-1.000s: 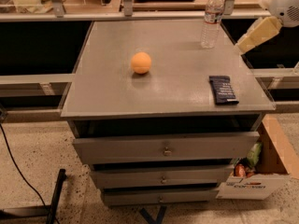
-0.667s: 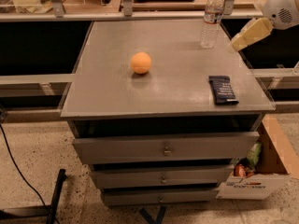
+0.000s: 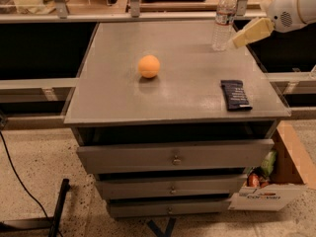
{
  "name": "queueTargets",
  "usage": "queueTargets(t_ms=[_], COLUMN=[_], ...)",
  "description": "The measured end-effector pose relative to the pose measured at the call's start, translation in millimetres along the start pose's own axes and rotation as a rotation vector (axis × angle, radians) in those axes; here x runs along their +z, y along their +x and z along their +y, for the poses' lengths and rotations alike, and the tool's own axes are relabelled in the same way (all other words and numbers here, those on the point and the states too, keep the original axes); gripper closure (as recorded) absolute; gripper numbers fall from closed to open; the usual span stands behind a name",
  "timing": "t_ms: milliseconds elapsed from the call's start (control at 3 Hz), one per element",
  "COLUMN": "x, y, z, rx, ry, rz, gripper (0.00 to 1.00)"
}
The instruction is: Knock water bottle over
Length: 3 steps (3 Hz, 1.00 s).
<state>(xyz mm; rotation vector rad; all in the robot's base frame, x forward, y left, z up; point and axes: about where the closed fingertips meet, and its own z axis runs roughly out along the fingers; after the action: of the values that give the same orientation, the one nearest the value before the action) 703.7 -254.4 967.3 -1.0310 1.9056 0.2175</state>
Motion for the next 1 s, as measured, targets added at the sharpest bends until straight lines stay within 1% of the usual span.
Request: queueTargets(t_ms=[333,667,1000], x=[20,41,60], y=[-5,-10,-12], z=[-11,-25,-41], rx=[0.007,-0.004,-0.009], ry=[0.012,0.026,0.042], rz=[-0.063,-0.127,-0.172], gripper=[0.00,0.00,0.00])
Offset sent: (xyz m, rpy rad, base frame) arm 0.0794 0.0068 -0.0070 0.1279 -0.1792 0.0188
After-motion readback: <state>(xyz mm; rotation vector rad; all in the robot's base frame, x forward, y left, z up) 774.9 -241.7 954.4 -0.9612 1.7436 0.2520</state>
